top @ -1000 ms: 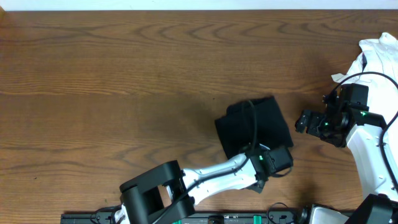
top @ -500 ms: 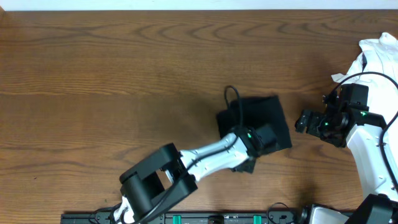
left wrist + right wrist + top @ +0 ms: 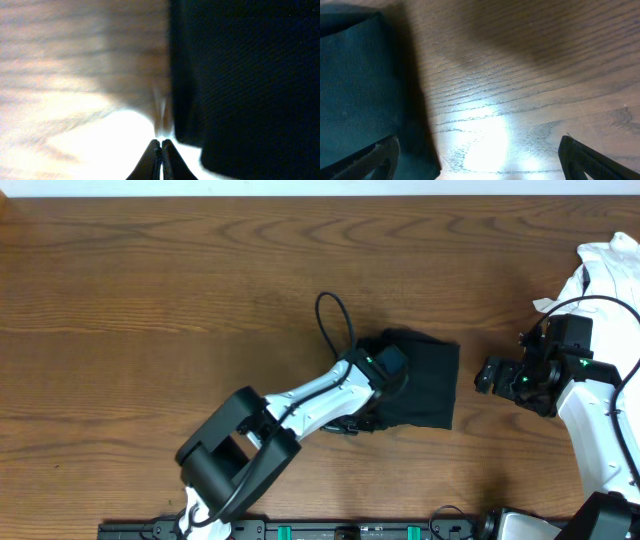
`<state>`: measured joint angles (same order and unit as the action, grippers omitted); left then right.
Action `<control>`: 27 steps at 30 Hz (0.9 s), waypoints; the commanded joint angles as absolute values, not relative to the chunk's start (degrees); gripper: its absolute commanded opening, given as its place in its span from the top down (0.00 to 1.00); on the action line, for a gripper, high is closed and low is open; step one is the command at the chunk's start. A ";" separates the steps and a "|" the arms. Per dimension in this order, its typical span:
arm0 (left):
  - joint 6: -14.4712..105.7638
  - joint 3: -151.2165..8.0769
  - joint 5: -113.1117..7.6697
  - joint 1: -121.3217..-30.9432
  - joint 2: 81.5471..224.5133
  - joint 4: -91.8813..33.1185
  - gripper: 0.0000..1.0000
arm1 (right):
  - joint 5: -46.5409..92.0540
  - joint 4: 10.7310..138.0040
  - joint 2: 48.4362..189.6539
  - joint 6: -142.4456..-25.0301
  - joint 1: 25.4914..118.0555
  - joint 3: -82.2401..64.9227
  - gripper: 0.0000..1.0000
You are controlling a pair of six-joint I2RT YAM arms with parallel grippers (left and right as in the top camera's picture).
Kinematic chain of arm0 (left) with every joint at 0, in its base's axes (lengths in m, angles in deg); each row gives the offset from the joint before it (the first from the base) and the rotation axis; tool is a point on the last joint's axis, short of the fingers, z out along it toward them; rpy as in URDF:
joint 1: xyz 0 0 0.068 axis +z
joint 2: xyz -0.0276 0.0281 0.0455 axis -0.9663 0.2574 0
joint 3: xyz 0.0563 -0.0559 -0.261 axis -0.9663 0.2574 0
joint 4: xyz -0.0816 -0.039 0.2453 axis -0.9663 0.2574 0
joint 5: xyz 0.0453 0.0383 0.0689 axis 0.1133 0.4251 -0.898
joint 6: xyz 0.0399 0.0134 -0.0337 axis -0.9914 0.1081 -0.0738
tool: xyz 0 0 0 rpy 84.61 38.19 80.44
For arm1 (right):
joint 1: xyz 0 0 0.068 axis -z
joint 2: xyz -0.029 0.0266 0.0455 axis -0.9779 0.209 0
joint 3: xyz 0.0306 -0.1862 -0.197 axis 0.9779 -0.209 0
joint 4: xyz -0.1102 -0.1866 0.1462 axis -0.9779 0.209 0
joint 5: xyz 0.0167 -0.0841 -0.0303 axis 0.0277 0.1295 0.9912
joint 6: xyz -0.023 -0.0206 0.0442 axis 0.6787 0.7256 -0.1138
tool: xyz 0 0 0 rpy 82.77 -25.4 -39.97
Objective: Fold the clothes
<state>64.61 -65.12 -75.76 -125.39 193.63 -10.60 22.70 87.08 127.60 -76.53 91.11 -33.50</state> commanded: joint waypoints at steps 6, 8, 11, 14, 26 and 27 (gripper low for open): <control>62.99 -70.04 -74.95 -125.12 179.86 -14.05 0.27 | 22.90 87.03 127.25 -77.09 91.63 -32.73 0.01; 62.99 -70.04 -74.93 -125.12 179.49 -16.23 0.10 | 22.90 87.03 127.25 -77.09 91.63 -32.73 0.01; 61.46 -69.82 -74.97 -125.12 180.32 -18.16 0.01 | 22.90 87.03 127.25 -77.09 91.63 -32.73 0.01; 61.50 -69.78 -75.02 -125.12 182.33 -19.10 0.00 | 22.90 87.03 127.25 -77.09 91.63 -32.73 0.01; 64.15 -69.78 -78.47 -125.12 195.88 -21.50 0.02 | 22.90 87.03 127.25 -77.09 91.63 -32.73 0.01; 64.15 -69.78 -78.47 -125.12 196.71 -21.52 0.02 | 22.90 87.03 127.25 -77.09 91.63 -32.73 0.01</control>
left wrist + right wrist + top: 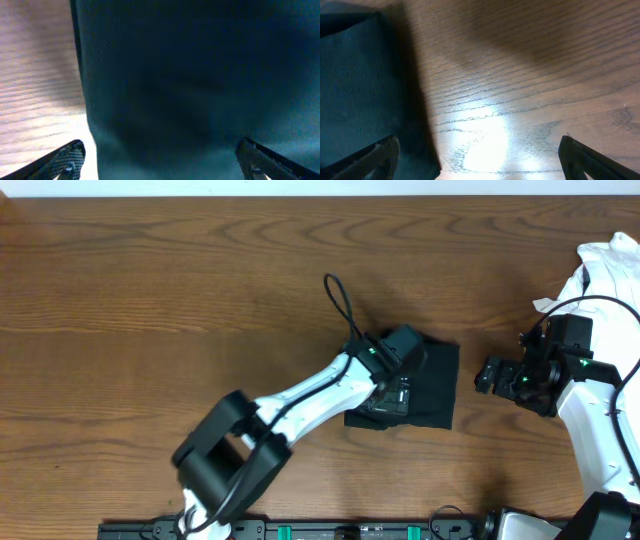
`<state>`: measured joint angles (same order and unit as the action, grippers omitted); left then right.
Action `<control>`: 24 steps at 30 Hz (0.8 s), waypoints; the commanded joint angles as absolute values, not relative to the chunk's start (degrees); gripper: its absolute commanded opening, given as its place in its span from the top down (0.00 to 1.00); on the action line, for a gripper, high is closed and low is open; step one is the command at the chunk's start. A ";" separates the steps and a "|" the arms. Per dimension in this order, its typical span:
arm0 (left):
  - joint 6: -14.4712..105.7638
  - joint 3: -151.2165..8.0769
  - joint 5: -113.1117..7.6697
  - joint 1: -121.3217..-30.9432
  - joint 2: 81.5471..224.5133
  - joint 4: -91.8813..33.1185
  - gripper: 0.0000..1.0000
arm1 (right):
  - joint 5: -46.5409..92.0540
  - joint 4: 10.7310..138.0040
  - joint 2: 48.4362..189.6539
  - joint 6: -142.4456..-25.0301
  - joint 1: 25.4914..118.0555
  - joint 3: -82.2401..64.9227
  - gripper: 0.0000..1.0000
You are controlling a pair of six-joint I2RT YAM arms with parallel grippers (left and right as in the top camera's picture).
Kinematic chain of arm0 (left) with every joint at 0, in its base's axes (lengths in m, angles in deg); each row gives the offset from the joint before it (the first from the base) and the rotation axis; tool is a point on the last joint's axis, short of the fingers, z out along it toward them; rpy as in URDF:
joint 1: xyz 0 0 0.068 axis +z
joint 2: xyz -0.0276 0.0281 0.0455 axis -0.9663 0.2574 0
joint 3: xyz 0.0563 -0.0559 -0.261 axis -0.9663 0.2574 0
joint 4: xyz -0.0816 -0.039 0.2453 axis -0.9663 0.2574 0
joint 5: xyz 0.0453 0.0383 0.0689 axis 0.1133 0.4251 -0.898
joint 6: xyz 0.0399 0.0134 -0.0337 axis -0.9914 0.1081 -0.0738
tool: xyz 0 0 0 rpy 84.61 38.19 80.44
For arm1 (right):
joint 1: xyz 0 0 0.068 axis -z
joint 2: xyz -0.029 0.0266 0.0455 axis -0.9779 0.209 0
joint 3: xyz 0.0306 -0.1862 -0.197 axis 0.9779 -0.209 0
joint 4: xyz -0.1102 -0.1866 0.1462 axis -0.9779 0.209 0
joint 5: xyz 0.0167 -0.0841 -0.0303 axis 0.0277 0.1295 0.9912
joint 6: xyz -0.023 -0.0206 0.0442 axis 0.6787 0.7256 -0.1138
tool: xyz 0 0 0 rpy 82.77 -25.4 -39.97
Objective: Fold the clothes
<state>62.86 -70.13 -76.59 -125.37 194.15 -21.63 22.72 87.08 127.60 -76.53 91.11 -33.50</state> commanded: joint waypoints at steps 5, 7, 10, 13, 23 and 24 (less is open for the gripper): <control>64.30 -69.76 -78.40 -125.12 199.09 -21.48 0.02 | 22.90 87.03 127.25 -77.09 91.63 -32.73 0.01; 65.31 -69.76 -78.21 -125.17 199.29 -21.48 0.01 | 22.90 87.03 127.25 -77.09 91.63 -32.73 0.01; 65.66 -69.76 -77.75 -125.19 199.29 -21.48 0.22 | 22.90 87.03 127.25 -77.09 91.63 -32.73 0.01; 65.63 -69.65 -77.77 -125.19 199.29 -21.06 0.44 | 22.90 87.03 127.25 -77.09 91.63 -32.73 0.01; 58.77 -69.89 -78.45 -124.73 198.85 -19.58 0.87 | 22.90 87.03 127.25 -77.09 91.63 -32.73 0.01; 58.44 -69.95 -78.45 -124.56 198.66 -19.56 0.87 | 22.90 87.03 127.25 -77.09 91.63 -32.73 0.01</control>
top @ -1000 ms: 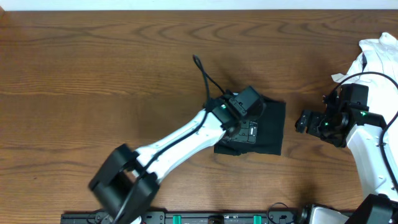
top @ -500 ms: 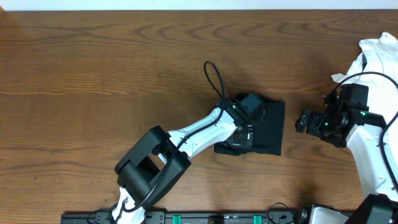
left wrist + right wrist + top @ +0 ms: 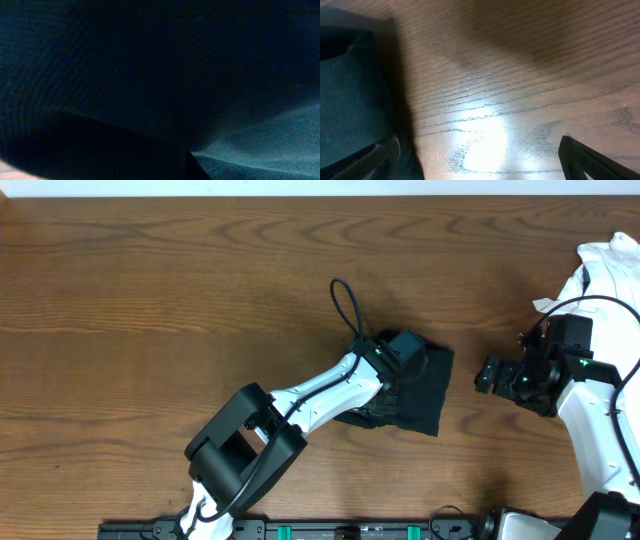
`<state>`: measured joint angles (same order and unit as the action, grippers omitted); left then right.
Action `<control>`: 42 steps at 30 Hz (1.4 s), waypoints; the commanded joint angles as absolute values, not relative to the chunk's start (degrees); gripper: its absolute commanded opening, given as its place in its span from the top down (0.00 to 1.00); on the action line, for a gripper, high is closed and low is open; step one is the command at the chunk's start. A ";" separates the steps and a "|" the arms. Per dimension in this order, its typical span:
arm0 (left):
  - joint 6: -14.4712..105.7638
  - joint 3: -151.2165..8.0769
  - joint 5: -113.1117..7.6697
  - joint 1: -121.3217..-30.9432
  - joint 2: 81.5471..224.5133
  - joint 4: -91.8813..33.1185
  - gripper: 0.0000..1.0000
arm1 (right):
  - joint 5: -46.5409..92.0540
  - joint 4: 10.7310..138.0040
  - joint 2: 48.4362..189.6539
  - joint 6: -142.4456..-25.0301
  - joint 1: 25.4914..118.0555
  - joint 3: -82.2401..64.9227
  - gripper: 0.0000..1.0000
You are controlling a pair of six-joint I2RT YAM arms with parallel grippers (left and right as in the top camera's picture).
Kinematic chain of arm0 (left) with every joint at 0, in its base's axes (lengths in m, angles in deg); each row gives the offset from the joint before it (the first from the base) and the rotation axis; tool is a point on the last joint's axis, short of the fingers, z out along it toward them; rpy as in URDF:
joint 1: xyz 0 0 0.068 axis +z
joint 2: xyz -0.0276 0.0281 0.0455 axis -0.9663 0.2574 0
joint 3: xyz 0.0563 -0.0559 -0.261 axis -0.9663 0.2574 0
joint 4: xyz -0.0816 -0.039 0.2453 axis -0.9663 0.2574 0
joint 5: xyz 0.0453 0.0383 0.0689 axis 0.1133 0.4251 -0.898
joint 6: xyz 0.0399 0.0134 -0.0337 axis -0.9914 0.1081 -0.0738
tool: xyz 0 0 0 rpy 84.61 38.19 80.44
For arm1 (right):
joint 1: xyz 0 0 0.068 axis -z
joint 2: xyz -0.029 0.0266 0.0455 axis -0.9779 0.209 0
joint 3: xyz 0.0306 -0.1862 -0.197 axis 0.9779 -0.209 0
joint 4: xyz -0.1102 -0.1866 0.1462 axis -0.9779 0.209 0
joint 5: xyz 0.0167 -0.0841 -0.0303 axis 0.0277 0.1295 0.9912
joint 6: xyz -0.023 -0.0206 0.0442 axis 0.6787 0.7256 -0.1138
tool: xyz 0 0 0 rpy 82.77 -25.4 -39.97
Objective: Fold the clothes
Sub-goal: 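Lift and carry the folded black shirt to the upper-left table area with the left gripper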
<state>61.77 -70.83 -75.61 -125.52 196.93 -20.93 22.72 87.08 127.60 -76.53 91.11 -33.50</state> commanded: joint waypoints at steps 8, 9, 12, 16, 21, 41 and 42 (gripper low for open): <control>58.49 -69.95 -81.07 -121.85 198.48 -18.25 0.05 | 22.90 87.03 127.25 -77.09 91.63 -32.73 0.01; 58.49 -69.93 -82.18 -121.30 198.48 -17.92 0.02 | 22.90 87.03 127.25 -77.09 91.63 -32.73 0.01; 58.51 -69.89 -83.12 -120.19 198.50 -17.39 0.02 | 22.90 87.03 127.25 -77.09 91.63 -32.73 0.01; 59.38 -69.21 -80.28 -119.97 198.53 -17.66 0.02 | 22.90 87.03 127.25 -77.09 91.63 -32.73 0.01; 61.68 -67.72 -78.60 -120.49 199.38 -18.27 0.02 | 22.90 87.03 127.25 -77.09 91.63 -32.73 0.01; 60.41 -67.37 -80.65 -120.51 200.14 -16.34 0.94 | 22.90 87.03 127.25 -77.09 91.63 -32.73 0.01; 59.97 -67.92 -81.75 -120.51 199.90 -16.06 0.94 | 22.90 87.03 127.25 -77.09 91.63 -32.73 0.01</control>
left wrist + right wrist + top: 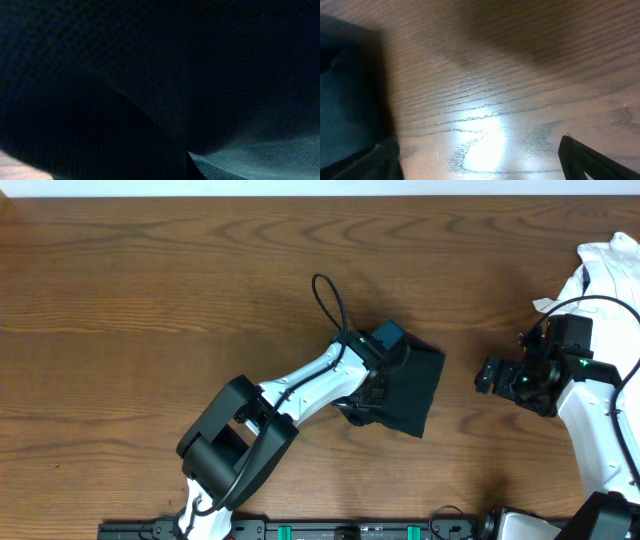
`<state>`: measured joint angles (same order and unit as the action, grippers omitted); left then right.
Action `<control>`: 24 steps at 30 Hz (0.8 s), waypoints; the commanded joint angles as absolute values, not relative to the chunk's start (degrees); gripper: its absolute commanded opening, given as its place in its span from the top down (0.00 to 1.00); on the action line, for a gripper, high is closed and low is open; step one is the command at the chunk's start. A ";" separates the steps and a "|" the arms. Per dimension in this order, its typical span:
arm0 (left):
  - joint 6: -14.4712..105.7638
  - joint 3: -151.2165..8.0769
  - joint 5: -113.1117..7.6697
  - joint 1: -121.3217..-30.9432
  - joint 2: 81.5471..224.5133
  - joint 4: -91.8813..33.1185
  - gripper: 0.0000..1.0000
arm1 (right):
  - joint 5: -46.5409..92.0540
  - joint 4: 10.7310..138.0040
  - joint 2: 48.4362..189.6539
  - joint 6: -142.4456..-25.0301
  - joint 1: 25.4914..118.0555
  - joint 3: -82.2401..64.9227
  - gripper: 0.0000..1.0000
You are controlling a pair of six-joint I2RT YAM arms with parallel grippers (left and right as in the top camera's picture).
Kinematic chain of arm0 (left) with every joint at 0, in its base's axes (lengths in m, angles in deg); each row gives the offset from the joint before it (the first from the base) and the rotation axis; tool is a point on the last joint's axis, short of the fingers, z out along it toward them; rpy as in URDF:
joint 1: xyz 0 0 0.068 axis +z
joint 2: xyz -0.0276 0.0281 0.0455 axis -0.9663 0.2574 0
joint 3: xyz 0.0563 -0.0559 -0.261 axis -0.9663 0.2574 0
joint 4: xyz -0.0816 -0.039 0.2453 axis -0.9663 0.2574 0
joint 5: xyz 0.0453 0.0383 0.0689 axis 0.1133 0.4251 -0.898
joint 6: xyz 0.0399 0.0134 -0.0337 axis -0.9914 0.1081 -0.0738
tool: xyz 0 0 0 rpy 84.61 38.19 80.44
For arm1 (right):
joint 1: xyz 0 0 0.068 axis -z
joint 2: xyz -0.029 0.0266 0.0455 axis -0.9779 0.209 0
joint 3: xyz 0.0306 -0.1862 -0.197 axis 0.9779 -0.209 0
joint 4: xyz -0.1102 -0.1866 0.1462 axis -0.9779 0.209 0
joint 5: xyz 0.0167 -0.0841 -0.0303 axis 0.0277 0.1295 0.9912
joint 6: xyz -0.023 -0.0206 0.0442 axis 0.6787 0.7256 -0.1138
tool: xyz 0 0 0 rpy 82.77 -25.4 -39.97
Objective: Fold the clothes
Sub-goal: 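Lift and carry the folded black shirt to the upper-left table area with the left gripper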
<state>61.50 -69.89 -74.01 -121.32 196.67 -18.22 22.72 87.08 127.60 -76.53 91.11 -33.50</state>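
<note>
A dark folded garment [415, 385] lies skewed at the table's centre. My left gripper [375, 385] is down on its left part. The left wrist view holds nothing but dark cloth [200, 75] pressed close, with a lit teal fold at the lower right. No spread fingers show there, so the gripper looks shut on the cloth. My right gripper [487, 375] hovers open to the right of the garment, apart from it. In its own view the right gripper [480, 150] has bare wood between its fingers, and the garment's edge [345, 100] is at the far left.
A heap of white clothes [610, 270] sits at the table's far right edge, behind my right arm. The wooden table [150, 330] stretches to the left. A black cable loops up from my left wrist.
The dark garment has turned further and shifted a little left, its right edge drawing away from my right gripper. My left wrist moved slightly left with it. The right arm has not moved.
My left gripper was shut on the table at the garment's left edge. Then it was open over the cloth. Then cloth filled its view and the garment began to turn. Now the garment lies more skewed and further left. My right gripper stayed open in place throughout.
</note>
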 commanded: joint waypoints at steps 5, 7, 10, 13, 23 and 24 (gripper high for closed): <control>58.88 -71.53 -89.77 -120.45 197.54 -14.09 0.94 | 22.90 87.03 127.25 -77.09 91.63 -32.73 0.01; 58.68 -73.01 -91.60 -120.14 196.45 -13.92 0.94 | 22.90 87.06 127.25 -77.09 91.63 -32.73 0.01; 58.73 -75.31 -92.06 -118.94 194.70 -14.22 0.94 | 22.90 87.03 127.23 -77.09 91.63 -32.73 0.01; 58.75 -77.80 -92.04 -116.21 193.04 -15.05 0.94 | 22.90 87.03 127.23 -77.09 91.63 -32.73 0.01; 58.73 -80.55 -91.93 -101.96 192.51 -21.31 0.94 | 22.90 87.03 127.25 -77.09 91.63 -32.73 0.01; 58.71 -80.55 -91.71 -100.19 192.51 -22.62 0.94 | 22.90 87.03 127.25 -77.09 91.63 -32.73 0.01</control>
<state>58.88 -79.68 -89.77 -103.99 193.76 -21.09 22.72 87.08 127.60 -76.53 91.11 -33.50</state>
